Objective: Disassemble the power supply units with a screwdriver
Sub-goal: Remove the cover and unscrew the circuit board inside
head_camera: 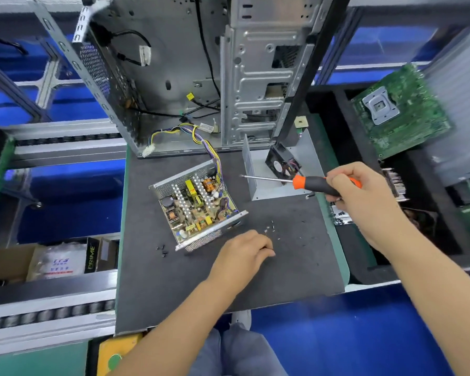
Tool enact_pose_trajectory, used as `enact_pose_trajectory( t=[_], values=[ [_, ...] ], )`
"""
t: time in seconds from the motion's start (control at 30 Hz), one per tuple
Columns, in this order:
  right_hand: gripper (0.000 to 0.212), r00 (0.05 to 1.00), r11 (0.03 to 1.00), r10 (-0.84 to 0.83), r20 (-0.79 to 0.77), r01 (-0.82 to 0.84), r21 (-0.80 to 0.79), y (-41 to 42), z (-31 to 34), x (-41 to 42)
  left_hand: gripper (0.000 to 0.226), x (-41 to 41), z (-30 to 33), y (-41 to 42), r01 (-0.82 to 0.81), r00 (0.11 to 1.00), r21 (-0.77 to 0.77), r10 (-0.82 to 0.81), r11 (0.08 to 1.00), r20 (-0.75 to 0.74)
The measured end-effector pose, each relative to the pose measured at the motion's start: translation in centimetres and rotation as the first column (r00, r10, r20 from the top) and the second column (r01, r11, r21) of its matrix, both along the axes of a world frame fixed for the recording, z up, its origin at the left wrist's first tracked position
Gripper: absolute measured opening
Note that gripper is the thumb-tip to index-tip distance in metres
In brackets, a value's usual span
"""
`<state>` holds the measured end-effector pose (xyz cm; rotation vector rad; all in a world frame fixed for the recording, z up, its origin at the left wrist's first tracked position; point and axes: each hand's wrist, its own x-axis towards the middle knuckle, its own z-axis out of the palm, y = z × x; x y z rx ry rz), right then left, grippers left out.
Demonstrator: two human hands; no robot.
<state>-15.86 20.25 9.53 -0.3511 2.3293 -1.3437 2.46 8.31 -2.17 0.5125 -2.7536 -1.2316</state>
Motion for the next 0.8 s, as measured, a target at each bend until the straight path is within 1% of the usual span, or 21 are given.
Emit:
enact_pose_trajectory(
  t=[0.07,0.17,0.33,0.4,0.5,0.57,0.7,0.73,0.8],
  values=[
    [0.009,1.000,1.000,-0.015,0.011,0.015,-0.005,0.7,-0.6,0.1,0.017,-0.5,-1.1,0.2,-0.056,0.997,-0.020,0.057,0.998,0.056],
    [0.012,0.998,0.999,-0.043,0.048,0.044,-0.021,1.4,-1.3,0.4,0.019,-1.2,-2.2,0.4,-0.130,0.987,-0.069,0.136,0.989,0.085],
    [0.011,0.996,0.998,-0.056,0.063,0.058,-0.028,2.0,-2.0,0.6,0.017,-2.1,-2.9,0.7,-0.228,0.970,-0.117,0.236,0.967,0.059],
    [0.010,0.997,0.998,-0.049,0.068,0.051,-0.022,2.1,-2.1,0.7,0.016,-2.2,-3.0,0.9,-0.253,0.965,-0.141,0.259,0.957,0.026],
    [0.011,0.997,0.999,-0.047,0.067,0.048,-0.024,2.1,-2.1,0.7,0.017,-2.2,-3.1,1.0,-0.266,0.962,-0.147,0.272,0.953,0.019],
    [0.011,0.997,0.999,-0.040,0.062,0.042,-0.025,1.9,-2.1,0.8,0.018,-2.1,-3.2,1.0,-0.256,0.966,-0.144,0.257,0.956,-0.013],
    [0.008,0.998,1.000,-0.016,0.054,0.017,-0.019,1.5,-2.0,0.8,0.028,-0.9,-2.7,1.1,-0.230,0.972,-0.160,0.218,0.960,-0.086],
    [0.008,0.999,1.000,-0.008,0.046,0.008,-0.008,1.3,-2.0,0.8,0.028,-0.5,-2.5,1.1,-0.227,0.969,-0.162,0.207,0.960,-0.132],
    [0.010,1.000,1.000,0.010,0.024,-0.010,0.024,0.8,-2.0,0.8,0.023,0.2,-1.8,1.0,-0.225,0.947,-0.203,0.165,0.953,-0.276]
  ],
)
